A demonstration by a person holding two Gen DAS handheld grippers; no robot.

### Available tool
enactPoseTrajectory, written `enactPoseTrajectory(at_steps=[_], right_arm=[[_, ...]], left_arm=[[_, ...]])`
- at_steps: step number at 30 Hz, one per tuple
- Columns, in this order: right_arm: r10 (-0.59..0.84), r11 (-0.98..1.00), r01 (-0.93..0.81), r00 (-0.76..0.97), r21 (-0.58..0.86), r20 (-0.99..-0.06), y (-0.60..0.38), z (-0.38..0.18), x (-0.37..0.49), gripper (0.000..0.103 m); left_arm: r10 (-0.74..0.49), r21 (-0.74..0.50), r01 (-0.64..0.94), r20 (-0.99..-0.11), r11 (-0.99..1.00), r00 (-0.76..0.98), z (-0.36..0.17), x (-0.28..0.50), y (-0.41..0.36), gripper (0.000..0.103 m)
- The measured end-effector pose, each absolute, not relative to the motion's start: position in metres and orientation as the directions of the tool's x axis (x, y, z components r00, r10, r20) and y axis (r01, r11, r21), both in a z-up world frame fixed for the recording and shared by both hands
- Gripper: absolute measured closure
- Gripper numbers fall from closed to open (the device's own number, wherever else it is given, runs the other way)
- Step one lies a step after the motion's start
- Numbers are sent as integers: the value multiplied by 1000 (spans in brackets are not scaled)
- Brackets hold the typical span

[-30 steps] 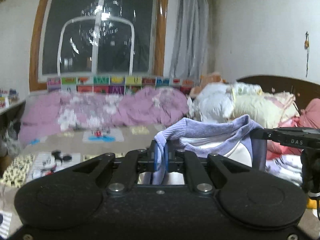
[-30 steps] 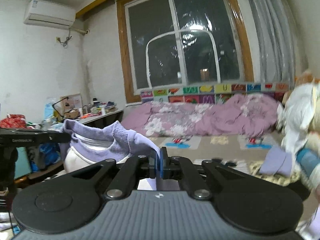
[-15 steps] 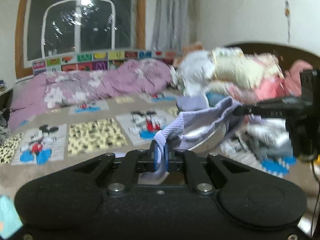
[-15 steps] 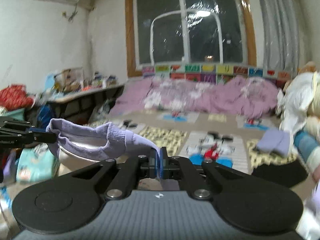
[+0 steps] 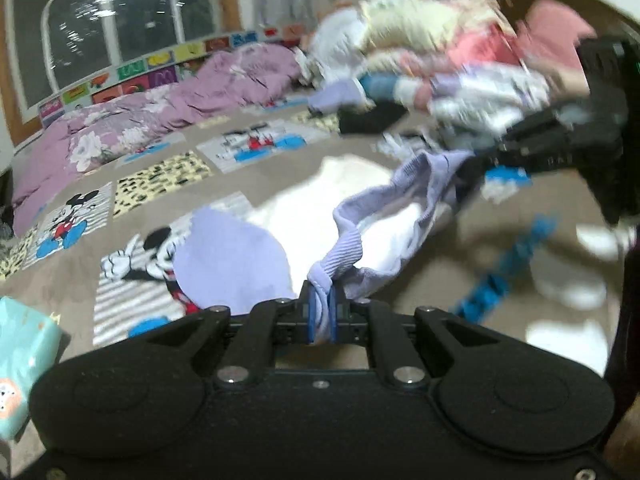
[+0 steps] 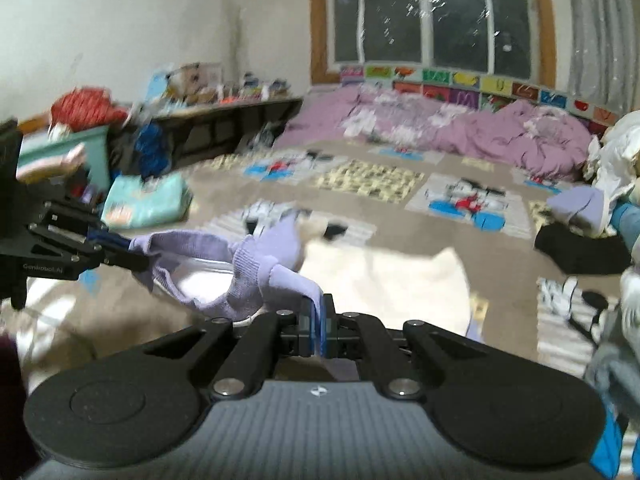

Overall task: Fold clothes
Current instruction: 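Lift the sweatshirt by its hem with both grippers and shake it open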

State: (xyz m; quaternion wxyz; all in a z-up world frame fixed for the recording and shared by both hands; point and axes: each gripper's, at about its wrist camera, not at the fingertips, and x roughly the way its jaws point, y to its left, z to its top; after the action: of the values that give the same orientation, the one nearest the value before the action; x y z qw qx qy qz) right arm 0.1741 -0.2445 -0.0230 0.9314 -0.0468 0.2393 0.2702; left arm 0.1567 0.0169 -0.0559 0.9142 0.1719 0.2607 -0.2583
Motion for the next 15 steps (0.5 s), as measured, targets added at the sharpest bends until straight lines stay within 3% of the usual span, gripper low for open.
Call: enactPoseTrajectory(at_steps=[15], right_arm=[[453,819,-573,629,16,-631,-230,-74,89,98]], left_arm=[[-354,212,628,-673,749,649,-99,78,5,97]])
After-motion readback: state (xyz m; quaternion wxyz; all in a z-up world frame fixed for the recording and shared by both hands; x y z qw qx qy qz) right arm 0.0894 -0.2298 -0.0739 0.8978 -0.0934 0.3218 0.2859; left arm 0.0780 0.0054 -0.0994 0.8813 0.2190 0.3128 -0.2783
